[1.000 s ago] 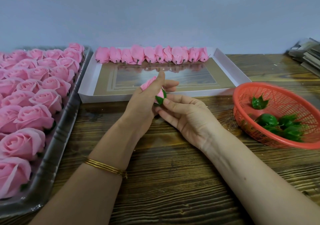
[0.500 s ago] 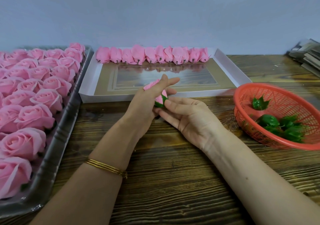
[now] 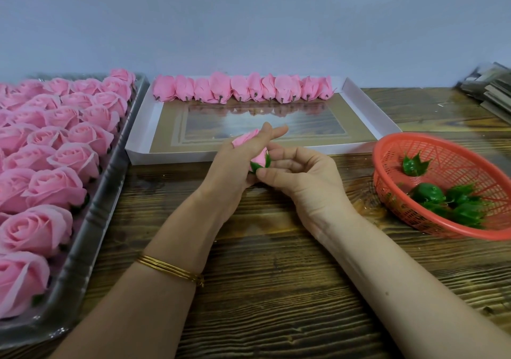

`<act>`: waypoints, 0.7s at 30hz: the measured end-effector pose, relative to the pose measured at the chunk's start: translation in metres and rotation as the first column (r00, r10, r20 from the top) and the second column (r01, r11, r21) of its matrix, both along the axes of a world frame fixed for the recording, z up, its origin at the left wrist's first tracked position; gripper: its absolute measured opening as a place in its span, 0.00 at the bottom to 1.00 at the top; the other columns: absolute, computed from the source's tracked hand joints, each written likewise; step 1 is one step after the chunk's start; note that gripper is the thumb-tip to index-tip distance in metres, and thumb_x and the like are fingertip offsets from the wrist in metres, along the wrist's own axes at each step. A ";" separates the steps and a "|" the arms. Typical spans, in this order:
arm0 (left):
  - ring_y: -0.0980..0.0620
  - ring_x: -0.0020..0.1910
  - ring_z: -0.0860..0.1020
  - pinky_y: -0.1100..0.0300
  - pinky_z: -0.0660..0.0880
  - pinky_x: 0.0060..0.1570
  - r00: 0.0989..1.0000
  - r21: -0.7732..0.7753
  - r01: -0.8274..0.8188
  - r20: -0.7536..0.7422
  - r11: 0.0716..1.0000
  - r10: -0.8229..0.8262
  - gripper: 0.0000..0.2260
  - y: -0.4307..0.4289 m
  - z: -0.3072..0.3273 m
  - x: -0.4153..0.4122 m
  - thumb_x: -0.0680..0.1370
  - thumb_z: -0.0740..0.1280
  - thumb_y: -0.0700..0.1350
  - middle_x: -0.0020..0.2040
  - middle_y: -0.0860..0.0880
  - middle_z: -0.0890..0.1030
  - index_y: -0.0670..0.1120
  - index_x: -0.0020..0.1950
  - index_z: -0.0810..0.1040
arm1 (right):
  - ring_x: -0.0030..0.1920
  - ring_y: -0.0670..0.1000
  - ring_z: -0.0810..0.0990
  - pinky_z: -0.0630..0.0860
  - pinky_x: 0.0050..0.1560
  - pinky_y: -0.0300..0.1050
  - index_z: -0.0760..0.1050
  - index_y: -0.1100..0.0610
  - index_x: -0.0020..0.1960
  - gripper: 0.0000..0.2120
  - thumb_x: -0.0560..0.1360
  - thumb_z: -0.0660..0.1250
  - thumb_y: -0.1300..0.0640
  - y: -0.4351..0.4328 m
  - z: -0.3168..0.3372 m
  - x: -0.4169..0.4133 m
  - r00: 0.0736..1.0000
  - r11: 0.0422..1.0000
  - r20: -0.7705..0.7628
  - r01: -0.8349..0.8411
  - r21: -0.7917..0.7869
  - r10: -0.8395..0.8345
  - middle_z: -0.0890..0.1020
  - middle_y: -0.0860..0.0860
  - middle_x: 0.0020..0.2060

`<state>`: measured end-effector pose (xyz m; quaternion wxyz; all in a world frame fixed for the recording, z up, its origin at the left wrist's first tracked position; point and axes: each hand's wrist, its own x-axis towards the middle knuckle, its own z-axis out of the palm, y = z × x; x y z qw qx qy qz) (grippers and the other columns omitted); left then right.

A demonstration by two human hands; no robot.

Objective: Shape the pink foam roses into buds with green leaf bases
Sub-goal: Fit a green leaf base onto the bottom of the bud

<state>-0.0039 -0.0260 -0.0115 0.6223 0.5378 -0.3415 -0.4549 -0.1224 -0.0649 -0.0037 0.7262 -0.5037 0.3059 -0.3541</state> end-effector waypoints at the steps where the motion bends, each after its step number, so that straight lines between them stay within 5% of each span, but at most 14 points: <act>1: 0.46 0.54 0.83 0.45 0.75 0.63 1.000 0.004 0.005 -0.004 1.000 -0.005 0.16 0.000 0.001 -0.001 0.77 0.63 0.59 0.51 0.48 0.86 0.54 0.58 0.83 | 0.39 0.52 0.82 0.82 0.48 0.43 0.79 0.63 0.46 0.16 0.62 0.74 0.75 0.000 0.000 0.000 1.000 0.999 -0.018 0.011 -0.042 -0.012 0.84 0.55 0.36; 6: 0.44 0.56 0.82 0.44 0.75 0.64 1.000 0.007 -0.009 -0.028 1.000 0.010 0.15 0.000 0.001 -0.001 0.76 0.65 0.58 0.53 0.45 0.85 0.51 0.53 0.86 | 0.35 0.47 0.81 0.81 0.41 0.38 0.78 0.59 0.43 0.14 0.65 0.74 0.75 0.002 0.000 0.000 0.997 0.986 -0.069 0.015 -0.166 -0.027 0.83 0.51 0.34; 10: 0.44 0.56 0.82 0.52 0.80 0.55 0.990 -0.009 -0.042 -0.133 0.999 0.040 0.15 -0.001 0.002 0.002 0.78 0.64 0.54 0.57 0.40 0.82 0.47 0.47 0.87 | 0.43 0.54 0.83 0.81 0.50 0.49 0.79 0.64 0.51 0.12 0.69 0.73 0.71 0.001 0.000 0.000 0.995 0.997 -0.083 -0.050 -0.050 0.046 0.84 0.58 0.40; 15: 0.50 0.58 0.80 0.53 0.76 0.61 0.999 -0.020 -0.030 -0.042 0.999 0.029 0.16 0.000 0.000 0.003 0.78 0.63 0.57 0.54 0.46 0.83 0.50 0.49 0.87 | 0.43 0.51 0.84 0.81 0.49 0.39 0.82 0.64 0.49 0.07 0.74 0.67 0.68 -0.004 0.004 -0.004 0.971 0.967 -0.033 -0.232 0.105 0.237 0.85 0.56 0.41; 21: 0.47 0.53 0.83 0.51 0.78 0.56 0.999 -0.014 0.005 -0.050 1.000 -0.006 0.16 0.001 0.002 0.001 0.76 0.64 0.58 0.57 0.44 0.82 0.51 0.53 0.86 | 0.41 0.50 0.84 0.81 0.48 0.41 0.82 0.63 0.50 0.11 0.68 0.70 0.70 -0.005 0.002 -0.004 0.983 0.982 0.012 -0.183 0.041 0.182 0.86 0.56 0.40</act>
